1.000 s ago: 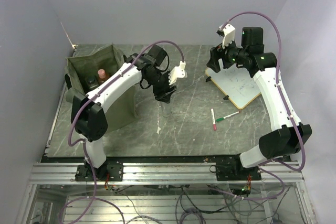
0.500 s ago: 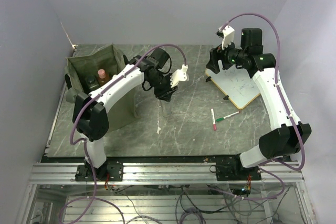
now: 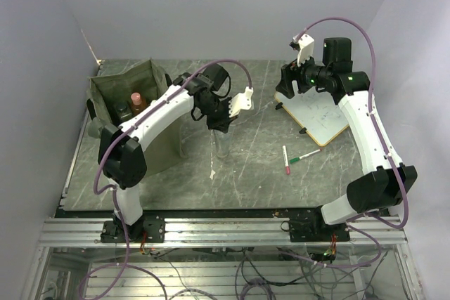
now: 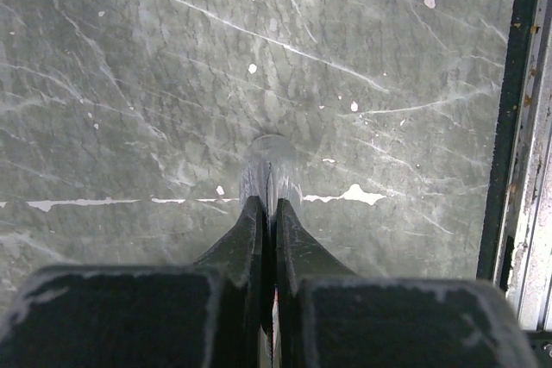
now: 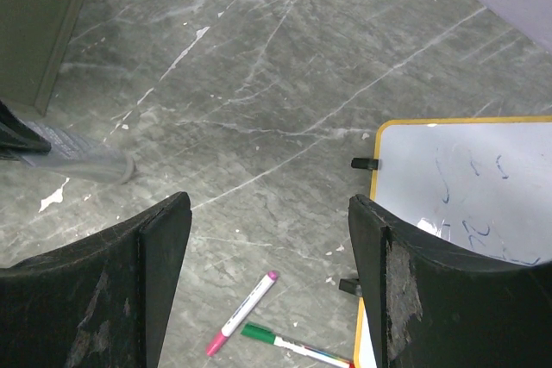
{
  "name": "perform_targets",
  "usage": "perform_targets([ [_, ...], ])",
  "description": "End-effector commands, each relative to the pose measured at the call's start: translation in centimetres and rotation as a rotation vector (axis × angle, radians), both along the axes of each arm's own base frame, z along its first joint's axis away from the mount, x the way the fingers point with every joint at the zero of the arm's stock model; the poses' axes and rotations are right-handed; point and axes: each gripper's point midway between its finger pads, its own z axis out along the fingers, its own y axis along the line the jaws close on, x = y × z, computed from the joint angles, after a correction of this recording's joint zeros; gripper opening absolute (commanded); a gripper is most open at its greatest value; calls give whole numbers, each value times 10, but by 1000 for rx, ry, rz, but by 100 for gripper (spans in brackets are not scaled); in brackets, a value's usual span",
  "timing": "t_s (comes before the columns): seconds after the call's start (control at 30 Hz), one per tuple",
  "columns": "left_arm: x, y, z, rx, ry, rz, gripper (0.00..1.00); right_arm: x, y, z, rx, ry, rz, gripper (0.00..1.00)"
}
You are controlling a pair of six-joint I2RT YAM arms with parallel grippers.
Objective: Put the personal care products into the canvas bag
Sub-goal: Pick up the care product from the center of the board.
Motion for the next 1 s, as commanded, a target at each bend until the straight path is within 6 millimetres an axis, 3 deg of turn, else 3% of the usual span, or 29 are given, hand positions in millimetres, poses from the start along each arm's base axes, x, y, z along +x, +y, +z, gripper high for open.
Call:
perform_targets([
  [0.0,1,-8,45,-69,-94,-52,7,9,-2,14,9,-46,-8,73],
  [0.23,1,-1,96,-116,-213,-65,7,16,-6,17,-15,-63,-17,73],
  [0.43,1,12,153,-191,-337,-39,7,19,-7,17,-30,-70,-20,73],
  [0.6,-6,34,205,-263,-456,-13,7,22,-7,18,-33,-71,-18,73],
  [0.97,-40,96,294,-407,-657,50,7,25,7,23,-20,-79,48,72],
])
